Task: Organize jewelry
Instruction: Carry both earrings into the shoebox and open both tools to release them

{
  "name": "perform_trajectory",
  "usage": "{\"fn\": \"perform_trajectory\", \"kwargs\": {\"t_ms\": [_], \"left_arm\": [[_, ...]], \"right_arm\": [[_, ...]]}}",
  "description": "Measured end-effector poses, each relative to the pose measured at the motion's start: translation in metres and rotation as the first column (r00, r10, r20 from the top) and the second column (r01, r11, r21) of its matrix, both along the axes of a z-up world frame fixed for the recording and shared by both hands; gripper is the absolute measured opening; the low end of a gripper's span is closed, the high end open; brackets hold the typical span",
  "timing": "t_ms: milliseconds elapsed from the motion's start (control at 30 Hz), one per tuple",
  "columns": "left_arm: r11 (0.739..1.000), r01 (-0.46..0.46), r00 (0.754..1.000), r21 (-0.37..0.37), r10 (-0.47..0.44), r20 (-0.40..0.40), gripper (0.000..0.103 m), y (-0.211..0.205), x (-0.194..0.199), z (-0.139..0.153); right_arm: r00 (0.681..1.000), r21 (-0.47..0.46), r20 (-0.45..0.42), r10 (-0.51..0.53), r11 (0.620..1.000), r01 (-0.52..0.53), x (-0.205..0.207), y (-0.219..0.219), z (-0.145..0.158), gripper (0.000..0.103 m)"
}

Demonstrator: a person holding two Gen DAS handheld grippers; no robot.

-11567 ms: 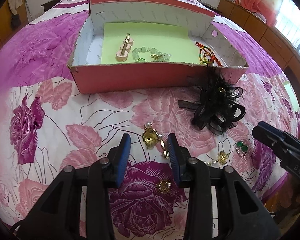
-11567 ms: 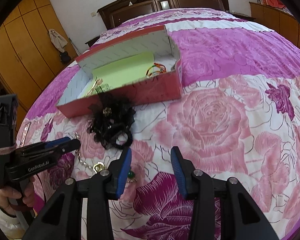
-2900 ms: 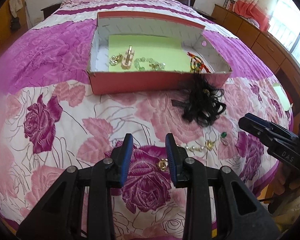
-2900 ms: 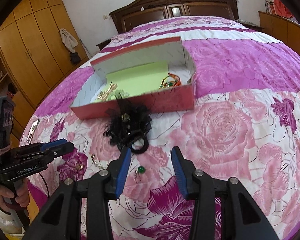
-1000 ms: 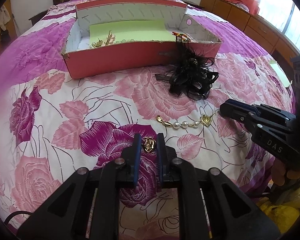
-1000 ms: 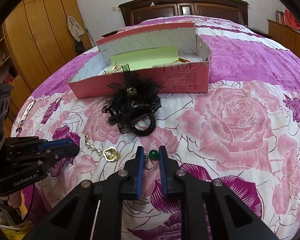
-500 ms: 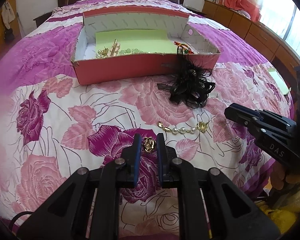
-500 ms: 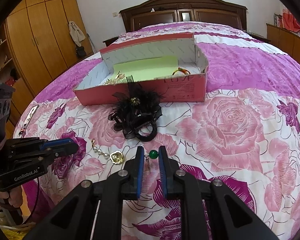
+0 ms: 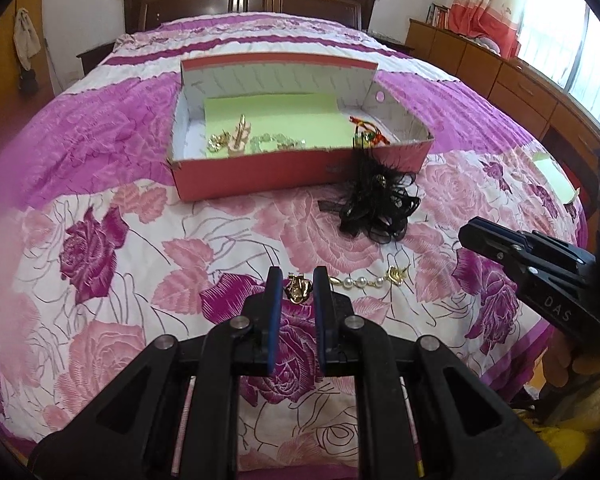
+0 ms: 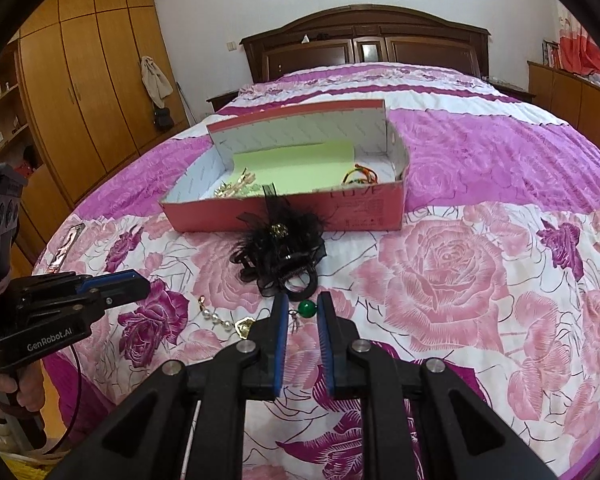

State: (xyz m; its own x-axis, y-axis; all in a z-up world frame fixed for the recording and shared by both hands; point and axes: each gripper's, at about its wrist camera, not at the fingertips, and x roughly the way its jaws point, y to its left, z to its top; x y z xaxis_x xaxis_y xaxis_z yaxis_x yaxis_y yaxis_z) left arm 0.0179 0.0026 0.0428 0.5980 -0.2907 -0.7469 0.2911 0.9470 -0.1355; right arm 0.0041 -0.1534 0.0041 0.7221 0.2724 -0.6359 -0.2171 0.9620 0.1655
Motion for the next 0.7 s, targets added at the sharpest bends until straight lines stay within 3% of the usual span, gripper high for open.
{"fn": "perform_trajectory", "kwargs": {"t_ms": [433,700], "left_arm": [[0.999,0.033,0.998,-0.025,-0.031,0.061,0.007,-0.005,0.013,0.016],[0.996,-0.023,0.997,-0.083,0.028,0.066,0.007,0.003,0.031,0.021]], "right_arm": [[1.0,0.041,0.022,0.0,0.999,-0.001,0.011,-0.004,0.012,0.016],[0.999,0.061,0.047,-0.014,0.998,0.011,0.024,-0.009,0.023,0.016]]}}
